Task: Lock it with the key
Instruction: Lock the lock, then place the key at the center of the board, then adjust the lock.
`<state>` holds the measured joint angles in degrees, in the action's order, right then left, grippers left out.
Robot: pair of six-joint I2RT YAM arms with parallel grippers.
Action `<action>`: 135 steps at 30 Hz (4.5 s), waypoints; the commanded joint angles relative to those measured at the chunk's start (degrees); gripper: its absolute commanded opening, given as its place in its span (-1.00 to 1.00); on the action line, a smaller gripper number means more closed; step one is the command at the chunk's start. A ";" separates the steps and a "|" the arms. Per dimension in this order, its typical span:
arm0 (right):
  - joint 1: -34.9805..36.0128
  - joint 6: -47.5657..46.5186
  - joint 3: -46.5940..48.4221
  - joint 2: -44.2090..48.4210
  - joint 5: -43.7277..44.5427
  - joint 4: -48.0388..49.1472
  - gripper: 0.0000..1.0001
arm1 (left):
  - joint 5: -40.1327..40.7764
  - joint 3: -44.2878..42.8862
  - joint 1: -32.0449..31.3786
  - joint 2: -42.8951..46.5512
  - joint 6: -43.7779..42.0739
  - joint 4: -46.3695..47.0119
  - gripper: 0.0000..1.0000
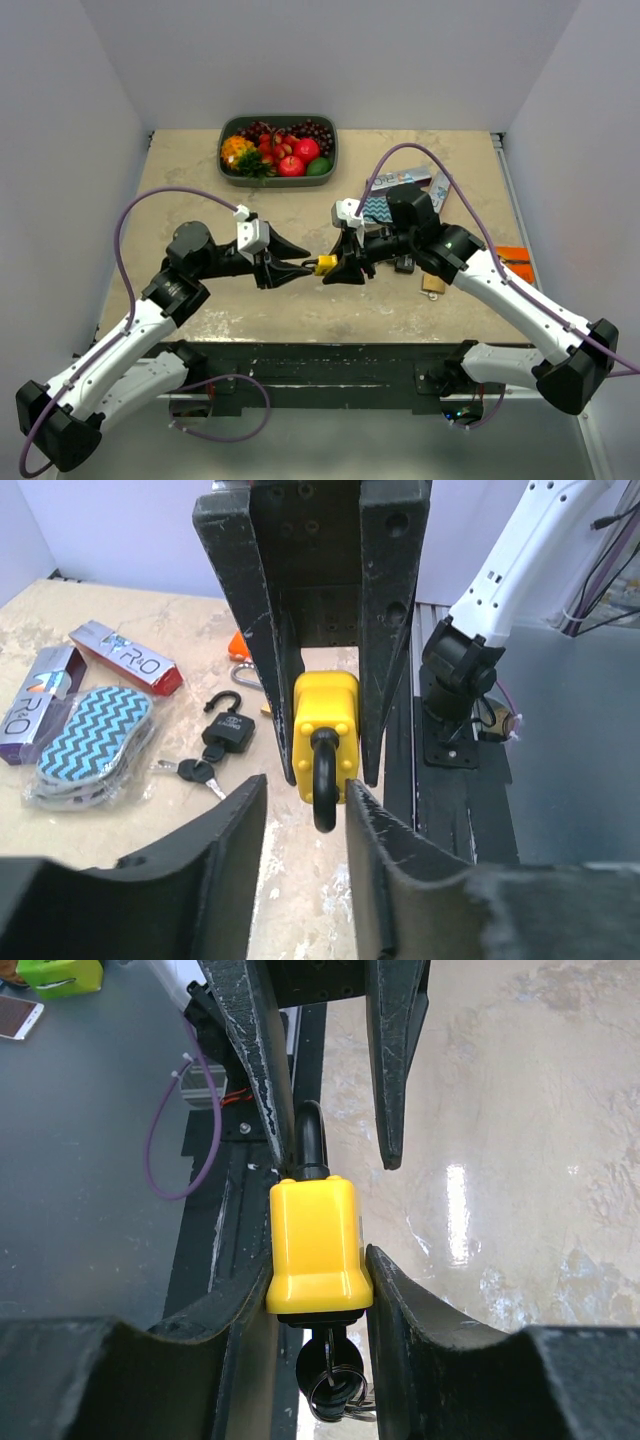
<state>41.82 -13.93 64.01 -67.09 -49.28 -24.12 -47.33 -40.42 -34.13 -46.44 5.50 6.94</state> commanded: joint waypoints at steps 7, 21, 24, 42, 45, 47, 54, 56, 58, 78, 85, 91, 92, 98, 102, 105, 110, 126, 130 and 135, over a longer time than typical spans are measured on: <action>-0.08 4.60 0.77 0.12 -2.32 5.74 -0.90 | 0.13 -1.24 0.03 -0.68 4.78 5.72 -1.00; -4.56 -6.01 7.54 -3.93 -0.56 -14.03 0.56 | -6.72 -1.50 3.37 1.52 0.92 -6.15 -1.00; -4.56 -9.34 7.45 -3.49 -1.96 -14.73 0.38 | -7.25 -1.32 3.37 1.44 1.18 -5.97 -1.00; -3.06 -10.68 6.04 -2.78 -4.34 -12.53 -0.14 | -5.23 -0.09 3.45 1.44 4.43 -1.49 -1.00; -2.54 -10.76 5.95 -2.78 -3.81 -12.62 -0.22 | -4.88 -0.09 3.37 1.44 4.79 -1.31 -1.00; -2.36 -10.85 5.60 -2.70 -3.20 -12.53 -0.44 | -4.61 -0.09 3.45 1.52 4.96 -1.23 -1.00; -2.27 -11.03 5.51 -1.56 -1.00 -13.41 -1.00 | -1.80 -0.18 3.89 1.70 4.87 -2.02 -1.00; -2.45 -11.29 5.08 -0.94 -0.56 -14.37 -1.00 | -0.49 -0.27 4.33 2.05 3.83 -3.07 -1.00; -2.62 -11.55 4.81 -0.24 2.33 -15.77 -1.00 | 0.04 -0.62 5.56 2.66 2.68 -4.73 -1.00; -4.40 9.70 3.84 -15.93 16.39 7.03 -1.00 | 11.39 -15.47 40.70 -6.65 12.34 -21.18 -1.00; 4.22 23.07 12.16 -32.97 24.66 25.51 -1.00 | 12.37 -17.05 50.99 -8.67 13.57 -28.03 -1.00; 10.12 29.49 27.01 -48.47 28.44 33.78 -1.00 | 10.77 -16.79 55.92 -8.41 12.79 -30.49 -1.00; 10.38 30.80 28.70 -52.66 28.71 34.40 -1.00 | 10.42 -17.05 56.88 -8.67 12.87 -30.84 -1.00; 11.53 33.44 38.82 -64.47 29.15 37.91 -1.00 | 6.02 -19.25 60.84 -10.87 13.93 -32.87 -1.00; 11.44 32.40 41.54 -70.18 31.69 39.50 -1.00 | 5.93 -20.66 60.94 -11.40 10.59 -35.59 -1.00; 10.91 31.78 41.29 -71.16 32.58 40.64 -1.00 | 5.06 -20.57 60.94 -11.57 7.87 -37.26 -1.00; 10.65 30.20 40.93 -70.55 32.05 41.00 -0.03 | 2.07 -18.56 60.85 -11.66 6.19 -37.96 -1.00; 2.57 0.86 9.86 -26.72 17.11 20.52 0.88 | -22.33 -19.78 51.91 -16.40 -17.09 -52.72 -1.00; 0.37 -12.03 3.24 -14.67 15.53 16.39 0.89 | -28.49 -19.87 43.99 -17.29 -19.29 -55.81 -1.00; 0.54 -23.23 -8.53 5.51 11.85 17.00 0.93 | -34.93 -18.64 34.60 -14.39 -12.56 -46.08 -1.00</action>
<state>41.34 -23.64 62.39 -74.46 -31.79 -4.84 -70.39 -58.00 6.48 -64.27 -10.66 -46.94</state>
